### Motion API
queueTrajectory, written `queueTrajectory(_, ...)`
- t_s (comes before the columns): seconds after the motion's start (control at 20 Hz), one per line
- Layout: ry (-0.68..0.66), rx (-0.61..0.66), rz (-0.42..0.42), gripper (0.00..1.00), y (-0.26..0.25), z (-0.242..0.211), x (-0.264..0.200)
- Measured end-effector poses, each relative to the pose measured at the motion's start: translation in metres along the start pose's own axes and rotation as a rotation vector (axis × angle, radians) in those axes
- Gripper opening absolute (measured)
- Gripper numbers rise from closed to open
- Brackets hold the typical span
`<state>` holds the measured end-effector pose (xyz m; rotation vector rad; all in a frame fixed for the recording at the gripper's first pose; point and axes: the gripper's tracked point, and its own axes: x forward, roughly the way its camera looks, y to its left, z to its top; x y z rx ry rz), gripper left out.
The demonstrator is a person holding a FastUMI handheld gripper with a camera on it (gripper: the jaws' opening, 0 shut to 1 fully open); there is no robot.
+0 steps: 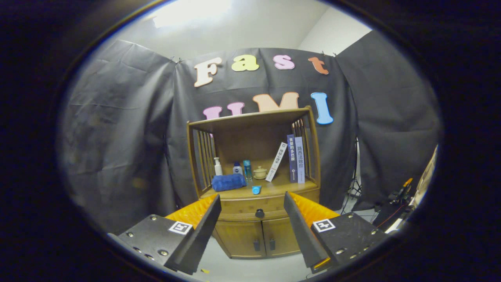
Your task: Pull open the drawer, take out the items inside it, and place them on the countertop above the cabinet.
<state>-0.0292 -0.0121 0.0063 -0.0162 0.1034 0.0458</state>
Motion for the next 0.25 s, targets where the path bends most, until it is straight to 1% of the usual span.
queueTrajectory(0.25, 0.009, 0.006, 0.012, 0.96, 0.0022, -0.0056, 0.0014)
